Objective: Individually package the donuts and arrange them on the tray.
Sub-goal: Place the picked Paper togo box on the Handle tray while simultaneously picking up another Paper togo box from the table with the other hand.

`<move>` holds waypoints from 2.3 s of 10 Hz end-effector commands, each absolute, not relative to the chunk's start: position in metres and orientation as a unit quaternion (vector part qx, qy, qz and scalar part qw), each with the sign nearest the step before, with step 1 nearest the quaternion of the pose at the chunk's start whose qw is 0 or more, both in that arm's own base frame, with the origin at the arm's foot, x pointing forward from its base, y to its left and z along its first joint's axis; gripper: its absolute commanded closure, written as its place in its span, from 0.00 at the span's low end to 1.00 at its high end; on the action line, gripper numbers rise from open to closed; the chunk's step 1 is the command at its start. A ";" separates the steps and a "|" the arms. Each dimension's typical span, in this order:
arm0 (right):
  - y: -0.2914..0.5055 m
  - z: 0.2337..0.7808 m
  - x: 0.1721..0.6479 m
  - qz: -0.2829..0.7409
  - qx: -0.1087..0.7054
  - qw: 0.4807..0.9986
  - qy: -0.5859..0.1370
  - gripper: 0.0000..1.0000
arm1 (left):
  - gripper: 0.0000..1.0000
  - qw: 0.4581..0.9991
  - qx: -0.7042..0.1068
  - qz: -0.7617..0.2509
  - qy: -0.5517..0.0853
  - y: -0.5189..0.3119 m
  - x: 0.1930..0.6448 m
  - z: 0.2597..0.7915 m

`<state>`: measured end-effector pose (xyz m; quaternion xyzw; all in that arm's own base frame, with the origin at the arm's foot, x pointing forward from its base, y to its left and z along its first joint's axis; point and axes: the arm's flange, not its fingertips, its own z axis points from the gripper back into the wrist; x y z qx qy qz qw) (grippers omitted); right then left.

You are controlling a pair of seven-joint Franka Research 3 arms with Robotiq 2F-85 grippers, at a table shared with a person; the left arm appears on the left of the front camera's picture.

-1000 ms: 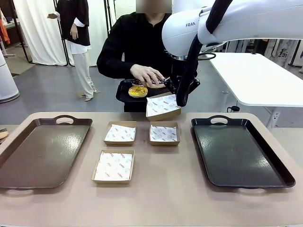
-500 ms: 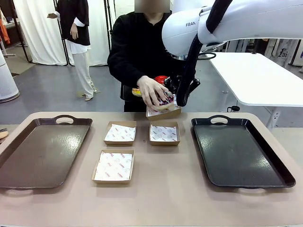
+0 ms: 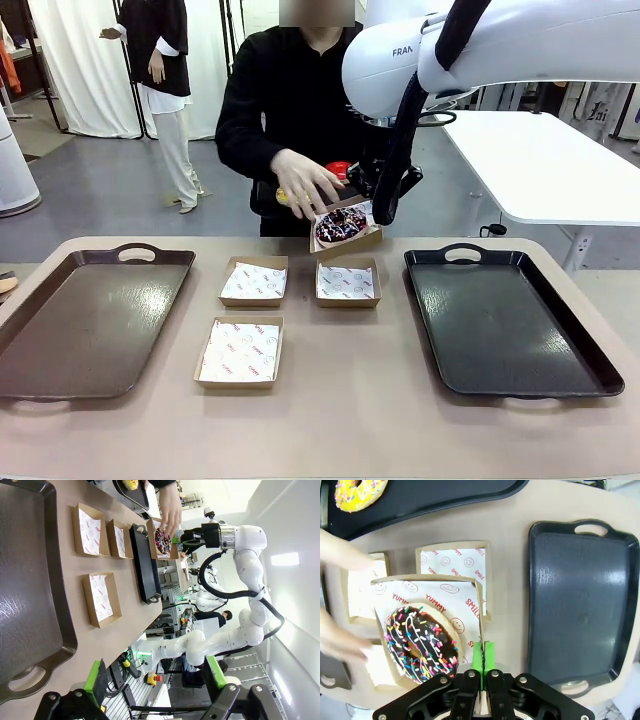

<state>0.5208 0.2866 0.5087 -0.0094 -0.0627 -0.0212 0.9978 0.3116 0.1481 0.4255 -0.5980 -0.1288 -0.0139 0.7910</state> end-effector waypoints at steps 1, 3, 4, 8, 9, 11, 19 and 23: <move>0.286 0.510 0.521 -0.026 -0.006 0.997 -0.069 1.00 | 0.00 0.787 -0.602 -0.019 -0.134 0.150 0.311 0.427; 0.286 0.510 0.521 -0.026 -0.006 0.997 -0.069 1.00 | 0.00 0.787 -0.602 -0.019 -0.134 0.150 0.311 0.427; 0.286 0.510 0.521 -0.026 -0.006 0.997 -0.069 1.00 | 0.00 0.787 -0.602 -0.019 -0.134 0.150 0.311 0.427; 0.232 0.513 0.513 0.027 -0.013 0.999 -0.028 0.99 | 0.00 0.843 -0.530 -0.035 -0.090 0.115 0.333 0.454; 0.202 0.513 0.504 0.017 -0.011 1.000 -0.019 0.99 | 0.00 0.862 -0.500 -0.040 -0.074 0.098 0.337 0.467; 0.138 0.512 0.494 0.005 0.020 1.000 -0.019 0.99 | 0.00 0.897 -0.436 -0.065 -0.039 0.051 0.361 0.497; 0.052 0.441 0.454 0.006 0.062 0.998 -0.026 0.99 | 0.00 0.986 -0.142 -0.084 -0.022 -0.150 0.388 0.475; 0.044 0.430 0.454 0.008 0.065 0.998 -0.025 0.99 | 0.00 0.993 -0.078 -0.086 -0.026 -0.192 0.389 0.430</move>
